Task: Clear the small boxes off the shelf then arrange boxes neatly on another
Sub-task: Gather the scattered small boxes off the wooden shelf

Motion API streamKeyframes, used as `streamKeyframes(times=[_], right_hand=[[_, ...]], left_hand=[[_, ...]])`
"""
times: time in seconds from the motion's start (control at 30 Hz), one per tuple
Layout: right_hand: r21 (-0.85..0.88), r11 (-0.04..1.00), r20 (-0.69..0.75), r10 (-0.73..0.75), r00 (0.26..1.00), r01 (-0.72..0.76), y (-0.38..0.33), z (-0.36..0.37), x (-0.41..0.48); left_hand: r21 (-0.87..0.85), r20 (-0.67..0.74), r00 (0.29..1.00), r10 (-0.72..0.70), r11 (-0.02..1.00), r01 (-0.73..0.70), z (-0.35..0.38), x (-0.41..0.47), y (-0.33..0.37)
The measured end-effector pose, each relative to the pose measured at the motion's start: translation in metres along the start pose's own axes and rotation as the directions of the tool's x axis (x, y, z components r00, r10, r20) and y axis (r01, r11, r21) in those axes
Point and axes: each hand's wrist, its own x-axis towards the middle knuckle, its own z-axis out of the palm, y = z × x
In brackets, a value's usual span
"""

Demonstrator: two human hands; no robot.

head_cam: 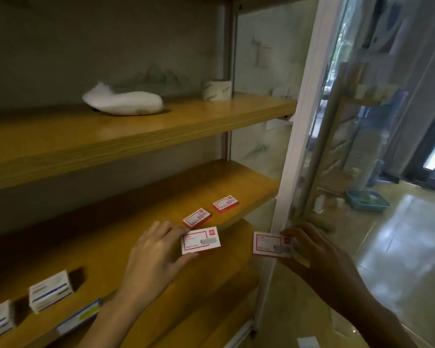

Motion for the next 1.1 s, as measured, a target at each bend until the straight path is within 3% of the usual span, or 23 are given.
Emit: streamKeyframes(times=[0.4, 0.7, 0.93, 1.1], right_hand=[[0.189, 0.957, 0.083, -0.237, 0.968, 0.218, 0.064, 0.051, 0.16], [0.252, 0.856, 0.211, -0.504, 0.837, 0.452, 0.081, 0.089, 0.249], [0.312, 0.809, 0.266, -0.578, 0.771, 0.499, 0.072, 0.115, 0.273], [0.26, 0.797, 0.331, -0.604, 0.725, 0.545, 0.068, 0.119, 0.279]], left_hand=[[0.093, -0.056, 0.958, -0.282, 0.954, 0.286, 0.061, 0.075, -0.023], [0.142, -0.028, 0.868, -0.495, 0.858, 0.494, 0.097, 0.094, -0.03], [0.151, 0.04, 0.818, -0.574, 0.813, 0.562, 0.102, 0.095, -0.024], [0.17, -0.066, 0.791, -0.608, 0.774, 0.609, 0.092, 0.091, -0.014]])
